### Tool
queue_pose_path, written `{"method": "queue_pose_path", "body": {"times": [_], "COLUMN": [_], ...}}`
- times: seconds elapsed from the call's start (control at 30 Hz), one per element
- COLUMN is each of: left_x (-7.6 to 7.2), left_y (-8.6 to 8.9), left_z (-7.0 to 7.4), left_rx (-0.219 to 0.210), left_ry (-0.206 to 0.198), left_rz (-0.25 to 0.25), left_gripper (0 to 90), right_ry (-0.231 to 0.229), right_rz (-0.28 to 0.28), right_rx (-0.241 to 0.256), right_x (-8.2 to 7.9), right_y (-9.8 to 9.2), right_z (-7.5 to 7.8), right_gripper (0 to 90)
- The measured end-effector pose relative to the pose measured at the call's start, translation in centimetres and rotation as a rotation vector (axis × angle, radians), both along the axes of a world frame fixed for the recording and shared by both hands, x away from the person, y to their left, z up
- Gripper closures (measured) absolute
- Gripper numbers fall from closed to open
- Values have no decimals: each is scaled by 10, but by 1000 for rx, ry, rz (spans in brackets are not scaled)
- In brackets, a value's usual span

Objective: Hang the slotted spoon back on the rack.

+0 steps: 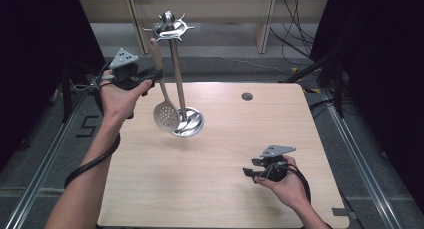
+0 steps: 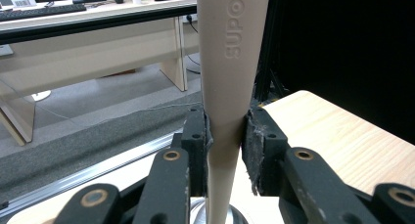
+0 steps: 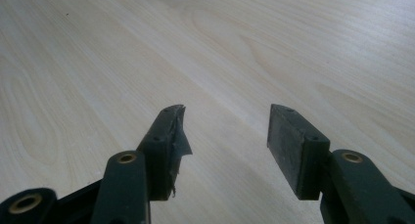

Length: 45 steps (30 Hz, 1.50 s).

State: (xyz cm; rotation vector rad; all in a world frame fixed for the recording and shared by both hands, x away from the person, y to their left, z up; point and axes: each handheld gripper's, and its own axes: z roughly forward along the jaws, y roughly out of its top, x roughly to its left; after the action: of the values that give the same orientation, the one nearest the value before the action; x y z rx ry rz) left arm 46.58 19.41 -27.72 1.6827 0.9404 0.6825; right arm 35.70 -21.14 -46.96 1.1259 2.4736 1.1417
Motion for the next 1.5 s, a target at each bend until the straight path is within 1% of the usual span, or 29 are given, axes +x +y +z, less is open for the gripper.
{"method": "queue_pose_path", "body": {"times": [0.13, 0.2, 0.7, 0.9, 1.1, 1.13, 1.2, 1.23, 1.27, 1.3, 1.33, 1.37, 1.4, 1.43, 1.47, 1.5], "left_x": [2, 2, 6, 7, 5, 4, 0, 0, -6, -9, -12, -16, -16, -24, -24, -33], "left_y": [-1, -1, -3, -4, -2, -2, 0, 0, 2, 3, 4, 6, 6, 10, 10, 14], "left_z": [-1, -1, -2, -3, -4, -5, -5, -5, -6, -7, -9, -11, -11, -15, -15, -22], "left_rx": [-4, -4, 1, -4, -10, -13, -24, -24, -26, -24, -18, -13, -13, -12, -12, -4], "left_ry": [4, 6, 17, 11, 3, -2, -9, -9, 2, 4, -1, -2, -2, -7, -7, -12], "left_rz": [0, 2, -2, -4, -9, -9, -6, -6, -11, -10, -13, -11, -11, -7, -7, -7], "left_gripper": [715, 715, 714, 713, 706, 688, 653, 623, 591, 565, 546, 526, 509, 498, 489, 480], "right_ry": [-5, -3, 3, -2, 5, -3, 0, 0, 0, 6, 2, -19, -10, -8, -8, -15], "right_rz": [-4, 3, 1, 3, 0, 4, 4, 4, 4, 2, 2, 11, 14, 6, 6, 4], "right_rx": [3, -1, -2, -2, 0, 0, 3, 3, 8, 12, 12, 6, 9, 6, 6, 8], "right_x": [0, 0, 0, 0, 0, 0, 0, 0, -1, -1, -1, 0, 0, 0, 0, 0], "right_y": [0, 0, 0, 0, 0, 0, 0, 0, 0, 1, 1, 0, 0, 0, 0, 0], "right_z": [0, 0, 0, 0, 0, 0, 0, 0, 0, 0, 0, 0, 0, 0, 0, 0], "right_gripper": [483, 483, 482, 482, 482, 482, 481, 481, 481, 482, 481, 481, 481, 481, 481, 481]}}
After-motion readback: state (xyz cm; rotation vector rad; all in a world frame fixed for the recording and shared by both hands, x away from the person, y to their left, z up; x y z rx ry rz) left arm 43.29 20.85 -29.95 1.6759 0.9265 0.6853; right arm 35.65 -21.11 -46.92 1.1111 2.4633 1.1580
